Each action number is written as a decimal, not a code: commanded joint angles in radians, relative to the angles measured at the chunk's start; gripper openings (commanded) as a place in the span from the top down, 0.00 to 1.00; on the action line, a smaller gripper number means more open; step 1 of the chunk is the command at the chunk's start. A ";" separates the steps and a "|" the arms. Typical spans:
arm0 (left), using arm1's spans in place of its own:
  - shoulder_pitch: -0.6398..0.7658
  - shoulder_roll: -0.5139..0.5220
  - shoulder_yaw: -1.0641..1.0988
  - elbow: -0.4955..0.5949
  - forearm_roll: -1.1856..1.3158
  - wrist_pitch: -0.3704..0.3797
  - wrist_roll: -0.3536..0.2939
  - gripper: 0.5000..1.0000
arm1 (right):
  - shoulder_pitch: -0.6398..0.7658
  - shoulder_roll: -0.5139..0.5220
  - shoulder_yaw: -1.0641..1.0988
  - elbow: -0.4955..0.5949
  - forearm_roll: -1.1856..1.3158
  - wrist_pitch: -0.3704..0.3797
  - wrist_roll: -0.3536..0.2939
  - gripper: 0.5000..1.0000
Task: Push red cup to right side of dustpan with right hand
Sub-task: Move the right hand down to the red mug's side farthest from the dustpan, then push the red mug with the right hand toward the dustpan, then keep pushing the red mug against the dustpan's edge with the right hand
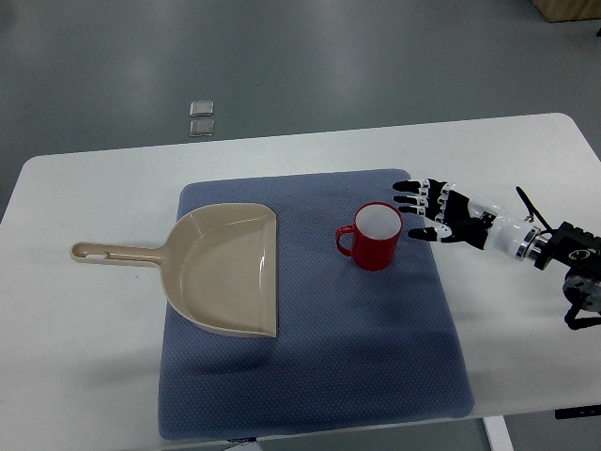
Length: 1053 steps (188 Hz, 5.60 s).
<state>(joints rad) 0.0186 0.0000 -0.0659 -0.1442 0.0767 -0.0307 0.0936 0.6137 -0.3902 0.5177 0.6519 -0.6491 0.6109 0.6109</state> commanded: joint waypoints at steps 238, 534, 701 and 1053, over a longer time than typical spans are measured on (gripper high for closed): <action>0.000 0.000 0.000 0.000 0.000 0.000 0.000 0.00 | -0.035 0.123 0.004 0.040 -0.050 -0.080 0.000 0.13; 0.000 0.000 0.000 0.000 0.000 0.000 0.000 0.00 | -0.078 0.237 0.021 0.129 -0.106 -0.148 0.000 0.13; 0.000 0.000 0.000 0.000 0.000 0.000 0.000 0.00 | -0.077 0.251 0.013 0.160 -0.107 -0.157 0.000 0.13; 0.000 0.000 0.000 0.000 0.000 0.000 0.000 0.00 | -0.048 0.312 0.024 0.158 -0.178 -0.212 0.000 0.13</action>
<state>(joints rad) 0.0184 0.0000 -0.0660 -0.1442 0.0767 -0.0304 0.0937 0.5644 -0.0814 0.5416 0.8099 -0.8266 0.3988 0.6109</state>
